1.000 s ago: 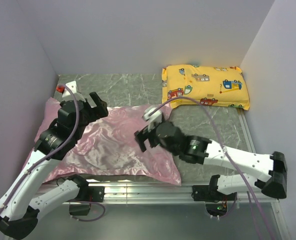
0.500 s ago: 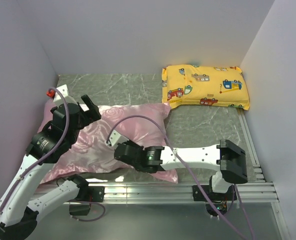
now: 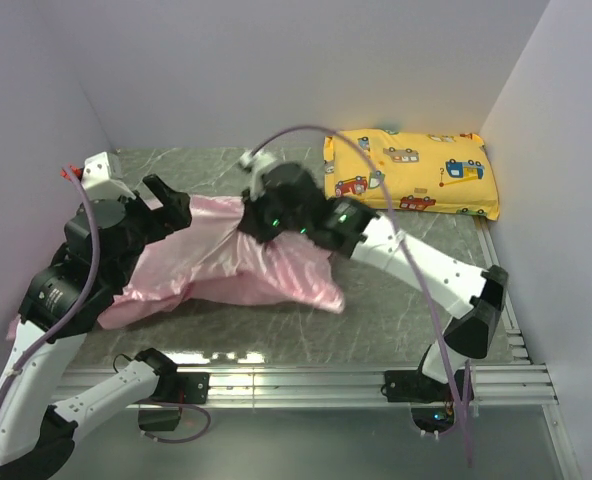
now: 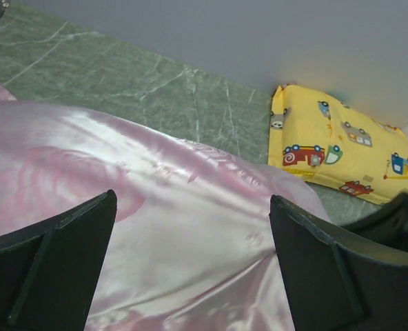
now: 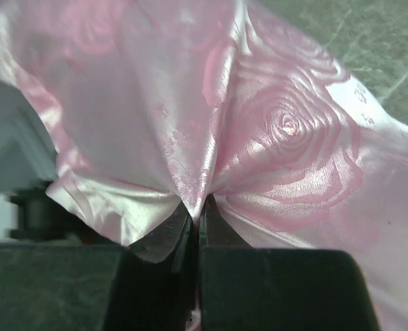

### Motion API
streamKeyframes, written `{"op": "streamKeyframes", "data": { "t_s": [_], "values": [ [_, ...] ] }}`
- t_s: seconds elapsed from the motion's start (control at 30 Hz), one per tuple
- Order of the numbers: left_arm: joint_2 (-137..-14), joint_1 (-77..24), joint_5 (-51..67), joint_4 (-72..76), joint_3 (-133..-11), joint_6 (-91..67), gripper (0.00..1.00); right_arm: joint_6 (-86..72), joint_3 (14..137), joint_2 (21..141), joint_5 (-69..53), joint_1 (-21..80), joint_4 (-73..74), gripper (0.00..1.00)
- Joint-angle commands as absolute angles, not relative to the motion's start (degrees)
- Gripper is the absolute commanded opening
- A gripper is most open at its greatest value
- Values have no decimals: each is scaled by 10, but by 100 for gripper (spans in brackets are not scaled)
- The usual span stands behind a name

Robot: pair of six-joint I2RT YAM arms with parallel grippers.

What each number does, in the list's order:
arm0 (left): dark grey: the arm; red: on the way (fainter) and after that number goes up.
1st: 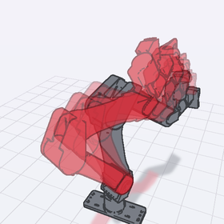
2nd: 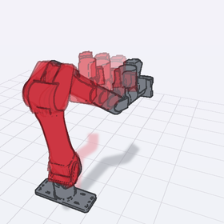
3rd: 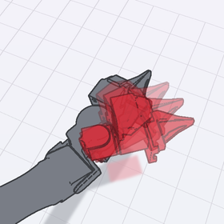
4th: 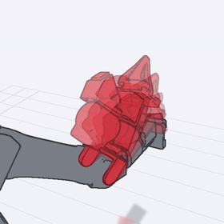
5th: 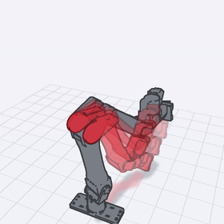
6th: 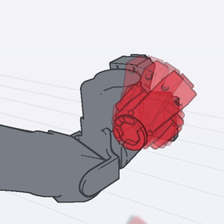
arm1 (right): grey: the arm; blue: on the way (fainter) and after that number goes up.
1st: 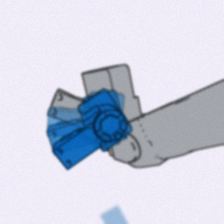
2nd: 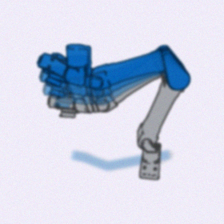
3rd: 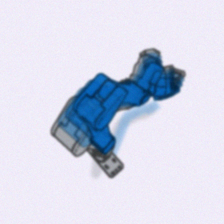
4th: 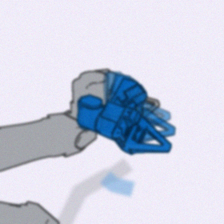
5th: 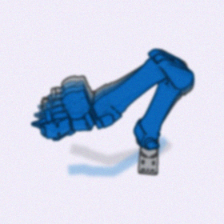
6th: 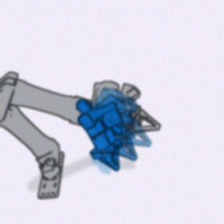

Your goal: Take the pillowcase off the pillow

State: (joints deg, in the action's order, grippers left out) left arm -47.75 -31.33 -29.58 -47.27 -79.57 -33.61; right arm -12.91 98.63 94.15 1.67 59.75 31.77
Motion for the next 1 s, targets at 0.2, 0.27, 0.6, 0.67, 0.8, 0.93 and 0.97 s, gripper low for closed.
{"op": "streamKeyframes", "data": {
  "t_s": [0.2, 0.27, 0.6, 0.67, 0.8, 0.93, 0.97],
  "values": [
    [-508, -315, -264, -458, -852, -287, 99, -465, 965, 890, -341, 334, 64, 0],
    [-512, -315, -270, -460, -831, -296, 99, -550, 922, 918, -393, 303, -24, 0],
    [-492, -315, -207, -418, -685, -317, 99, -613, 903, 957, -391, 258, -82, 0],
    [-496, -315, -191, -422, -665, -312, 99, -603, 911, 956, -388, 258, -66, 0],
    [-517, -315, -212, -430, -644, -310, 99, -599, 911, 955, -383, 258, -62, 0],
    [-539, -316, -240, -418, -627, -318, 99, -593, 902, 949, -379, 258, -60, 0],
    [-547, -315, -241, -414, -625, -321, 99, -593, 897, 944, -376, 258, -61, 0]
  ]
}}
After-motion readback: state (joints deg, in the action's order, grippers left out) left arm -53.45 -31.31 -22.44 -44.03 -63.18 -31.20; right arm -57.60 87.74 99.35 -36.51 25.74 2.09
